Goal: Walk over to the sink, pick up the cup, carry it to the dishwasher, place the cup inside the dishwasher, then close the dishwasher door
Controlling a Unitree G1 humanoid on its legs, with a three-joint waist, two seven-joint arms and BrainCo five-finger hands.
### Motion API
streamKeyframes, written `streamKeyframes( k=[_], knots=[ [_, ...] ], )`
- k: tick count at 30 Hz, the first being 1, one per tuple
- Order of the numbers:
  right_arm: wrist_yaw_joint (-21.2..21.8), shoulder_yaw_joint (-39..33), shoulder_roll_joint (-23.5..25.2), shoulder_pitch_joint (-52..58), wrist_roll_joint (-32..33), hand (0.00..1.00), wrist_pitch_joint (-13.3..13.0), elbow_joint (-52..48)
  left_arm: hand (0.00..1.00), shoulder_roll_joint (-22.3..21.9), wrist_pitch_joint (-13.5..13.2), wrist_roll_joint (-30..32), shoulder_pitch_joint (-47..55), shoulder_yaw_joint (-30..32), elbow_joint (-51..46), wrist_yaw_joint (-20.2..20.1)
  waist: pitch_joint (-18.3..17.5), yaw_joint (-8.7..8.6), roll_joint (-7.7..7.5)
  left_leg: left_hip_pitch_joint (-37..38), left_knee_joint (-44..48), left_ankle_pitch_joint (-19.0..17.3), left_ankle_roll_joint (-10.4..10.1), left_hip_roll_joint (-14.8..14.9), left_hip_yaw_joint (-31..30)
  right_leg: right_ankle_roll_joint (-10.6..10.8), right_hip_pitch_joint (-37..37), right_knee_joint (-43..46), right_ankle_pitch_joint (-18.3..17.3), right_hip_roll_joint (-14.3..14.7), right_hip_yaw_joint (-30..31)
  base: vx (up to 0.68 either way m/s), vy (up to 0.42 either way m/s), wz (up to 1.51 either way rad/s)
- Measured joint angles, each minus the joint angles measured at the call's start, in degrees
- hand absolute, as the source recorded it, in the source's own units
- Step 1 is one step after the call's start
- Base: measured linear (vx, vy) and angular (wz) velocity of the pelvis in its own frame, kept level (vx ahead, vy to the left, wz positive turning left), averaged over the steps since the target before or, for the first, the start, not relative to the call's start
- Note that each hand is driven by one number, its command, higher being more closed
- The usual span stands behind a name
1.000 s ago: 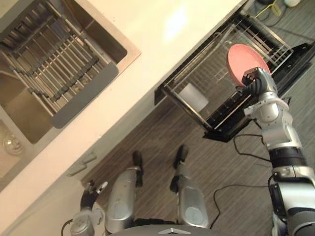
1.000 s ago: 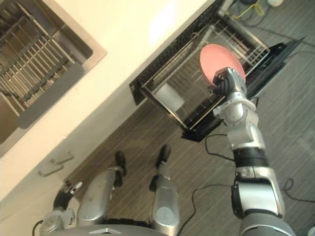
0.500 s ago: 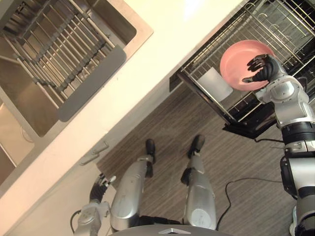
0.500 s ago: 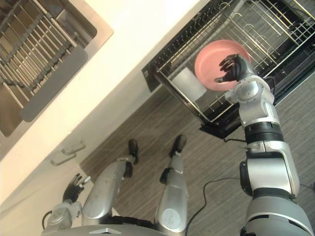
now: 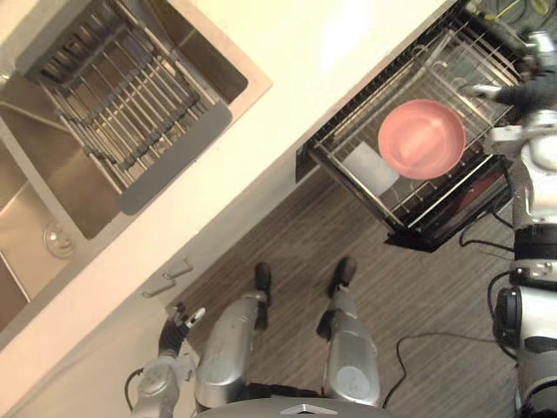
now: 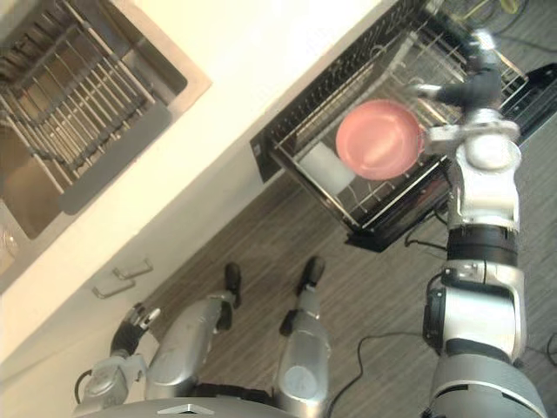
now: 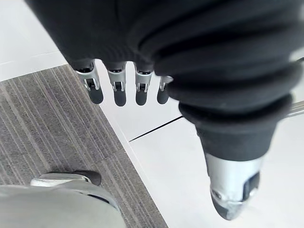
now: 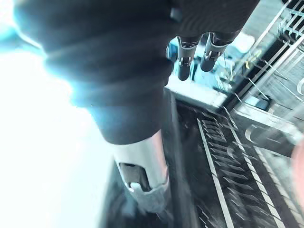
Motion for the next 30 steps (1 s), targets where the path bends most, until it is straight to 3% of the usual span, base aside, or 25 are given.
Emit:
streamKeyframes(
  k=[3, 6, 11, 15, 23, 30],
  knots=[
    [-9.2, -6.9, 6.4, 8.8, 3.3, 1.0, 0.0, -2.9, 0.0, -0.8, -0.4, 1.1, 2.2, 2.0, 1.8, 1.6, -4.3, -1.16, -1.71, 4.0, -3.5, 0.2, -0.3, 0.2, 0.4, 0.7, 1.8, 0.0, -0.6, 0.5, 0.8, 0.13, 0.011, -0.15],
    [-16.6, -12.4, 11.5, 17.8, 6.7, 1.0, 0.0, -6.5, 0.0, -2.0, -0.6, 1.9, 3.4, 4.3, 3.6, 1.9, -7.5, -2.51, -2.38, 8.0, -5.0, -0.3, -1.0, 0.6, 0.4, 1.1, 4.6, 0.1, -0.8, 0.8, 0.8, 0.16, 0.008, -0.21],
    [-18.3, -14.1, 21.5, 30.0, 12.3, 1.0, 0.5, -9.0, 0.0, -2.1, -0.5, 2.7, 3.4, 5.4, 6.2, 3.8, -9.5, -4.29, -3.41, 11.4, -6.6, -0.6, -1.0, 0.1, 1.0, 1.7, 6.5, 0.0, -1.3, 0.3, 0.9, 0.03, 0.01, -0.15],
    [-16.7, -12.5, 29.1, 34.1, 18.1, 1.0, 1.3, -6.4, 0.0, -2.6, -0.7, 5.0, 3.4, 5.4, 7.2, 5.3, -9.8, -4.17, -2.8, 11.4, -7.2, -0.4, -1.4, 0.1, 1.5, 1.2, 6.3, -0.4, -1.9, 0.2, 0.7, -0.09, -0.023, -0.03],
    [-13.9, -9.4, 29.3, 29.0, 25.5, 1.0, 0.7, 3.9, 0.0, -2.5, 0.0, 6.5, 2.8, 5.1, 8.0, 6.2, -8.0, -3.51, -1.64, 7.9, -7.7, 1.4, -2.1, 0.6, -0.1, 0.6, 3.9, -0.3, -1.3, 0.1, -2.7, -0.02, -0.033, 0.14],
    [-12.9, -6.0, 18.2, 13.4, 26.7, 1.0, 1.8, 19.1, 0.0, -2.2, 0.2, 6.4, 0.3, 2.9, 7.6, 5.9, -2.9, -1.48, 0.55, 5.3, -10.0, 4.9, -1.1, -0.9, -3.4, 0.3, 2.0, 0.0, 0.4, -1.2, -5.6, 0.02, 0.017, 0.24]
  ],
)
